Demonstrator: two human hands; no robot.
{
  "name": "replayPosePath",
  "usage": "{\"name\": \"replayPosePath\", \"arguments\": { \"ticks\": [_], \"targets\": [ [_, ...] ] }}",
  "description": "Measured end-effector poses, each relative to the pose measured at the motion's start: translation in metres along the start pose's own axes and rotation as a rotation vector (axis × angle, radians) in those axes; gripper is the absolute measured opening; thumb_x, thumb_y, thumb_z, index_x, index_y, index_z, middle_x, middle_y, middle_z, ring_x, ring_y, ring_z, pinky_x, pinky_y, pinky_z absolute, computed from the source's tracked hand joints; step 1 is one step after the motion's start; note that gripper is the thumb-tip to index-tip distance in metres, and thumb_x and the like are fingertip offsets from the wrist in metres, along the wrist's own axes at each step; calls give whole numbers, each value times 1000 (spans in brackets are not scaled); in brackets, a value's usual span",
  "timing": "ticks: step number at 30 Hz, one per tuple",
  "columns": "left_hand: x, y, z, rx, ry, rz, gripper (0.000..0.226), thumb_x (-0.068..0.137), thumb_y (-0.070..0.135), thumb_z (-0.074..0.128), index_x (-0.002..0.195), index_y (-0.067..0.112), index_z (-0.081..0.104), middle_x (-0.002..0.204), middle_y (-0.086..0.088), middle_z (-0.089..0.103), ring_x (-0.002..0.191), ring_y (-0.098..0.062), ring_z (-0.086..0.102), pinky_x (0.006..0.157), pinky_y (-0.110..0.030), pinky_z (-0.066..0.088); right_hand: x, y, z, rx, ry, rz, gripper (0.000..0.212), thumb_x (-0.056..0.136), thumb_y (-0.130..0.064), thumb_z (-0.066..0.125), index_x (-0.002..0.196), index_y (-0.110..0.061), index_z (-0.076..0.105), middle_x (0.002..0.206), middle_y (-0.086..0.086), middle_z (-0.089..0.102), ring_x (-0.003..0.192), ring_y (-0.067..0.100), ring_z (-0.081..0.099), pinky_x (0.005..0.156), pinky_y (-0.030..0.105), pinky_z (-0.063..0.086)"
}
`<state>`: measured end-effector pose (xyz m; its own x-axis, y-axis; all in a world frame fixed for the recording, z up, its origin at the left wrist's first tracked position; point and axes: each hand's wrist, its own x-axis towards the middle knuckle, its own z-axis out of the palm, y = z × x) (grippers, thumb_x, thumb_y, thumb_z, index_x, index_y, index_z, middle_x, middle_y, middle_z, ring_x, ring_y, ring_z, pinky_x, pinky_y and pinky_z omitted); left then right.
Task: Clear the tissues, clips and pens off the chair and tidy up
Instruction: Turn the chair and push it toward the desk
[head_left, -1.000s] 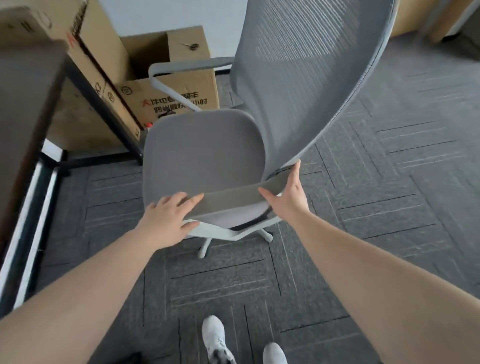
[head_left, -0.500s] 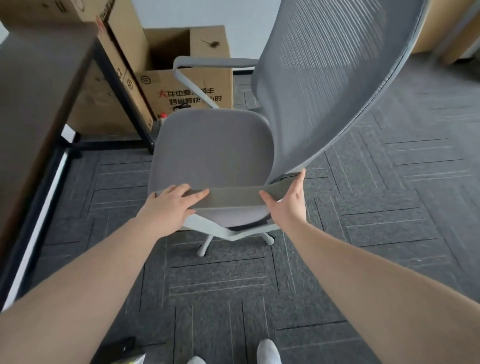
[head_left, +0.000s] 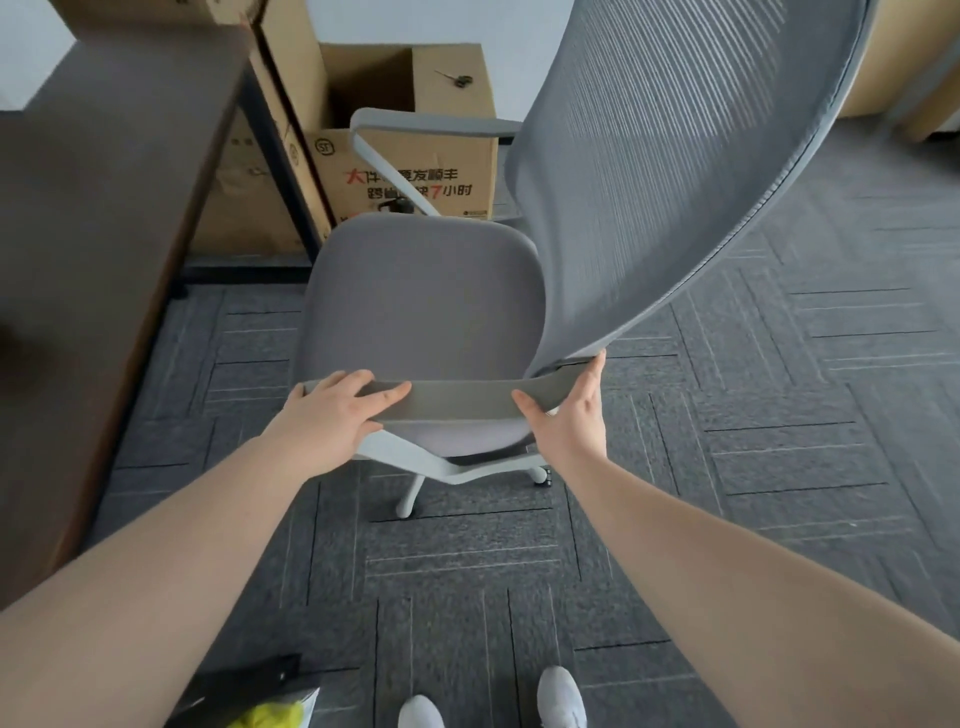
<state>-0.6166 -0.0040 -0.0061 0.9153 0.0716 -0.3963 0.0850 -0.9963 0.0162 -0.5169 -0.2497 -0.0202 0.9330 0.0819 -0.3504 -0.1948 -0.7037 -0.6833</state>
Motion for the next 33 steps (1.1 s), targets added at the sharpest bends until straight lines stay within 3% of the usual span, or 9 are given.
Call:
{"name": "replayPosePath", "arguments": {
  "ticks": [12,15,19,24,28,33],
  "targets": [
    [-58,-90,18,-47,-73,-107,58,99,29,39,146,45,9,154,-6,21,142,-26,20,110,-60,28,-31,-59,79,-70,-85,-103,113,81,-52,65,149,-24,-21,162,-7,1,137,27,40,99,44,47],
    [-69,-113,17,-4,-61,-118,59,99,25,41,147,42,11,152,-6,25,140,-26,26,111,-53,31,-45,-74,99,-45,-88,-120,112,82,-49,66,150,-22,-19,162,-6,5,141,24,33,102,40,43],
    [-79,-132,15,53,-26,-111,59,99,22,41,148,39,13,151,-8,30,137,-27,32,107,-41,39,-64,-81,122,4,-57,-120,110,84,-42,67,150,-14,-16,162,-3,0,146,18,17,111,33,28],
    [-82,-132,19,45,18,-105,60,99,20,42,148,37,14,153,-9,28,138,-29,30,111,-40,33,-65,-85,123,-13,-57,-104,110,83,-46,66,150,-17,-17,162,-5,-1,146,19,20,106,37,36],
    [-82,-130,14,34,-18,-119,58,99,23,40,148,38,13,154,-9,26,140,-30,27,109,-40,36,-66,-87,120,-15,-81,-81,109,84,-45,66,150,-18,-18,162,-5,1,145,20,22,107,38,35],
    [-84,-122,5,1,-58,-133,58,98,31,40,149,34,11,157,-9,19,145,-28,18,111,-43,34,-60,-80,109,-98,-147,-79,109,83,-50,64,150,-23,-18,162,-4,9,141,24,33,101,42,45]
  ]
}}
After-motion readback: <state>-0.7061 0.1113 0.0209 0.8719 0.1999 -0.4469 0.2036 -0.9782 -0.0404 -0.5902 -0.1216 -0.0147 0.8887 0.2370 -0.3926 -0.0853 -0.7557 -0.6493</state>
